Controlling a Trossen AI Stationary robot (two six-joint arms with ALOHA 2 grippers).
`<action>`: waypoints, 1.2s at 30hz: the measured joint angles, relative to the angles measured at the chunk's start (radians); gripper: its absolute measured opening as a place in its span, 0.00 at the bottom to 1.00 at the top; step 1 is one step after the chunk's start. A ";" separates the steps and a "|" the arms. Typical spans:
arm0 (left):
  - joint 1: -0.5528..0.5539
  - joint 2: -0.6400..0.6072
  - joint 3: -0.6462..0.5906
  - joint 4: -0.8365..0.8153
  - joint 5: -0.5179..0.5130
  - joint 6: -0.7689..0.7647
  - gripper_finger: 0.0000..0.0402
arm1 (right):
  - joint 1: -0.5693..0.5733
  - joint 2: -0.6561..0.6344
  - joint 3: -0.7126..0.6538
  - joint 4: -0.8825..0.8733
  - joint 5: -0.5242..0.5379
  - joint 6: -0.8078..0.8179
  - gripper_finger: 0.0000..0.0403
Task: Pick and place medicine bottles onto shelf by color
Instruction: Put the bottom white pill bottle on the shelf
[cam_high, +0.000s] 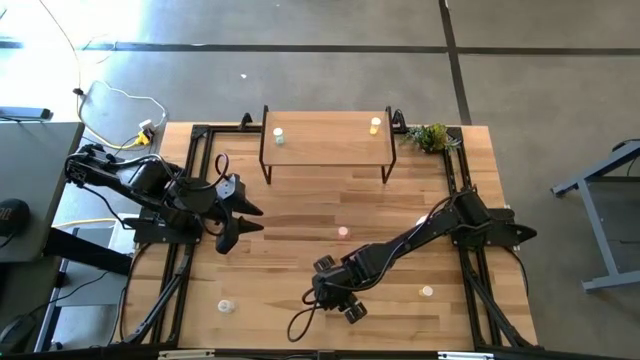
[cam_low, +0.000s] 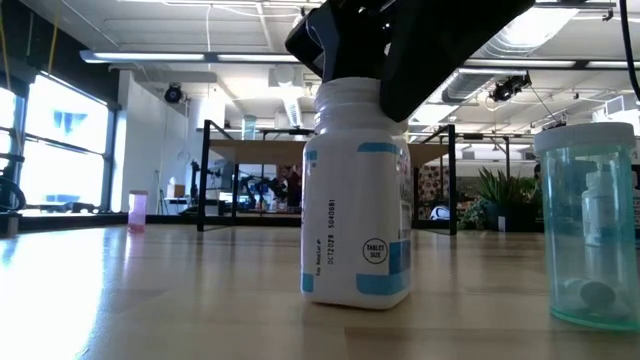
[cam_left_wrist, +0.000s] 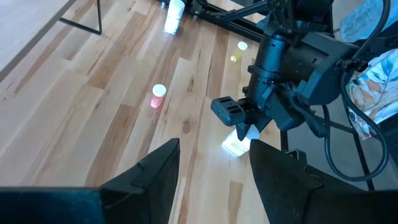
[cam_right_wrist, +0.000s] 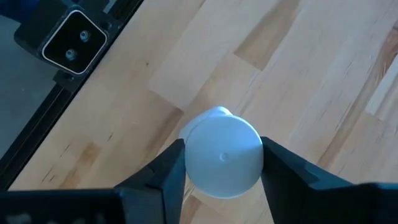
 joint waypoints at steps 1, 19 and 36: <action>0.000 0.000 0.000 0.000 -0.005 0.000 0.46 | -0.003 0.000 0.000 0.000 0.000 0.001 0.38; 0.073 0.000 0.000 0.000 -0.239 0.147 0.46 | -0.208 -0.195 0.001 -0.009 0.062 0.158 0.38; 0.200 0.000 0.000 0.000 -0.239 0.355 0.46 | -0.566 -0.435 0.002 -0.027 0.324 0.215 0.39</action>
